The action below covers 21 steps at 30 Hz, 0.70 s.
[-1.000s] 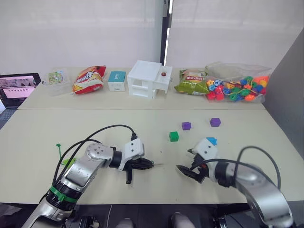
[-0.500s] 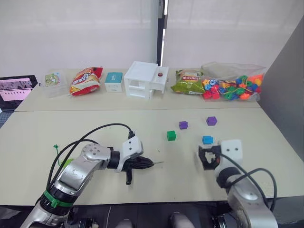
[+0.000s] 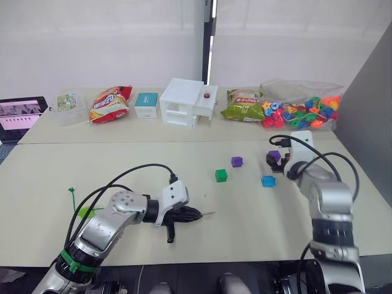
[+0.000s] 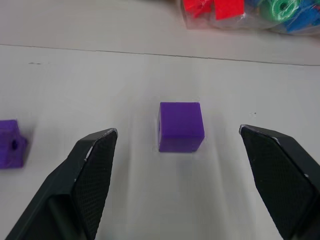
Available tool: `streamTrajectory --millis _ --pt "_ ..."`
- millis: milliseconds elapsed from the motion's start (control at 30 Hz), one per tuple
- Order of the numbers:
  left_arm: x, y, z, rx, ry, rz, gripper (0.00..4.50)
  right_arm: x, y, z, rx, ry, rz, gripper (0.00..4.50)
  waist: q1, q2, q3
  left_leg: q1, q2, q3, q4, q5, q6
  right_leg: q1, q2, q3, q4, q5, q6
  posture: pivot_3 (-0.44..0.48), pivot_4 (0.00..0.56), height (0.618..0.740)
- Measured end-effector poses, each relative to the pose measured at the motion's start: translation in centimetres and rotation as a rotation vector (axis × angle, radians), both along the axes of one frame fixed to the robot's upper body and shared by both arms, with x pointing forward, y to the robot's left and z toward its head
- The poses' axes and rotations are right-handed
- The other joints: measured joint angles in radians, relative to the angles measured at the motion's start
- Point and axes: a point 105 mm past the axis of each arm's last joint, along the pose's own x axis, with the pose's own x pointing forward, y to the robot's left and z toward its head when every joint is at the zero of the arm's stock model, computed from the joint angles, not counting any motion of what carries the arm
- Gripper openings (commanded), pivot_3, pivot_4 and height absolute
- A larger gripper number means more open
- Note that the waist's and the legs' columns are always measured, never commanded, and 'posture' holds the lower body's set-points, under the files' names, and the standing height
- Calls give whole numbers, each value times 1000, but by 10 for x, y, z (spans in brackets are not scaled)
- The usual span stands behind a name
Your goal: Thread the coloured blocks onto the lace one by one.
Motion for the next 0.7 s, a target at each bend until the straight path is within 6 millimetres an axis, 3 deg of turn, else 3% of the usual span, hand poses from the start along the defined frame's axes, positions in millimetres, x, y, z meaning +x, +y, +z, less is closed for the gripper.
streamTrajectory --millis 267,367,567,700 --pt "1 1 0 2 -5 12 0 30 2 -27 56 16 -26 4120 -2 0 0 0 0 1 -1 0 0 0 0 1 0 0 0 0 150 740" --pt "2 1 0 2 -6 15 0 35 1 -26 66 2 -37 3342 -5 0 0 0 0 1 -1 0 0 0 0 1 0 0 0 0 150 740" --pt "2 1 -1 4 -7 21 0 35 -1 -27 73 -10 -39 1278 -16 0 0 0 0 1 -1 0 0 0 0 1 1 0 0 0 150 740" --pt "2 1 -1 3 -10 20 0 34 0 -25 95 -37 -25 1213 -20 0 0 0 0 0 -1 0 0 -1 0 1 1 0 0 0 150 740"
